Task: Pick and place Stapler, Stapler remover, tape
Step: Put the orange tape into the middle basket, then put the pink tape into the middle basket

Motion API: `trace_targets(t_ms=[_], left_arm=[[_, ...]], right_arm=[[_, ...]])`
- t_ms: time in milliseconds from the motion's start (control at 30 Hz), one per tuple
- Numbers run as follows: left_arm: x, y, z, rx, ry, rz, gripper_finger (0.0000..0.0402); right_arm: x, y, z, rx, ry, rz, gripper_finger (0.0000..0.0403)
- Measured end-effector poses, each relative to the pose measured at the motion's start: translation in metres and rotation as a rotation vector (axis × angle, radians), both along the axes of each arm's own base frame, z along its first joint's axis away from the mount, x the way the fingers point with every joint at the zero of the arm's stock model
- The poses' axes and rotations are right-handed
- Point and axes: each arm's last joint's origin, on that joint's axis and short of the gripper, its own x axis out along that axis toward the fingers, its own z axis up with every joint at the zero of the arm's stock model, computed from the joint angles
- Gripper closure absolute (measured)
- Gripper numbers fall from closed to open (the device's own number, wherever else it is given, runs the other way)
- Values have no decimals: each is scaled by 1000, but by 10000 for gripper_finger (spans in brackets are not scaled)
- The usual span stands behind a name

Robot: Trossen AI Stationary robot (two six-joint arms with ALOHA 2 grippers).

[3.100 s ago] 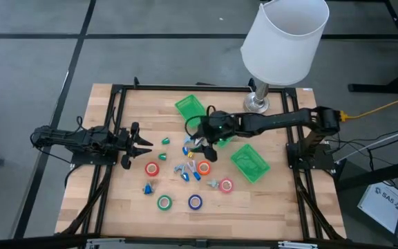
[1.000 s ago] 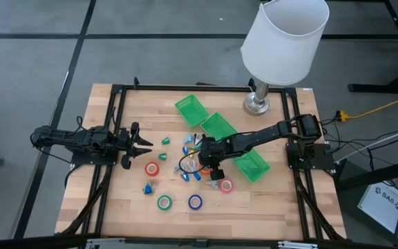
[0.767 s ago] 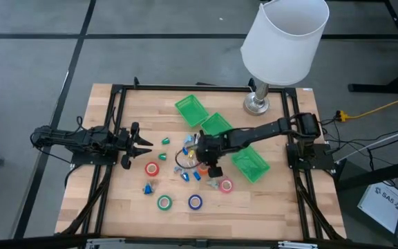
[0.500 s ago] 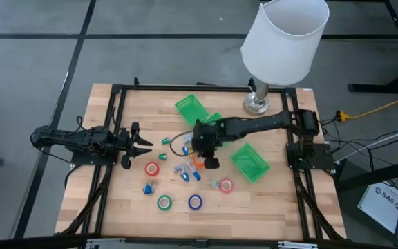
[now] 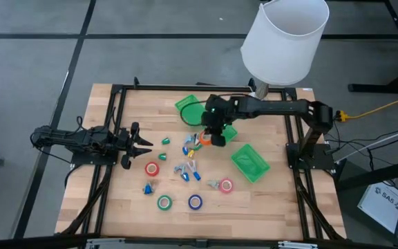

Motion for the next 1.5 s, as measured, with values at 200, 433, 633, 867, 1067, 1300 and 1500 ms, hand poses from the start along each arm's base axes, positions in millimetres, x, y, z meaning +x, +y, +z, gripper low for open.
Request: trace_targets(t_ms=[200, 433, 633, 867, 1067, 1300, 1500], left_arm=[[0, 0, 0, 0, 0, 0, 295], [0, 0, 0, 0, 0, 1, 295], [0, 0, 0, 0, 0, 0, 295], [0, 0, 0, 0, 0, 1, 295], [0, 0, 0, 0, 0, 0, 295], [0, 0, 0, 0, 0, 0, 295], [0, 0, 0, 0, 0, 1, 295]], right_arm=[[-11, -18, -16, -48, 61, -95, 360], [-27, -43, -39, -62, 92, -156, 359], [-36, -61, -39, -91, 89, -155, 359], [-39, -70, -40, -108, 79, -146, 359], [-38, -70, -39, -111, 70, -147, 339], [-36, -71, -38, -117, 52, -148, 299], [-36, -71, -38, -113, 53, -155, 274]])
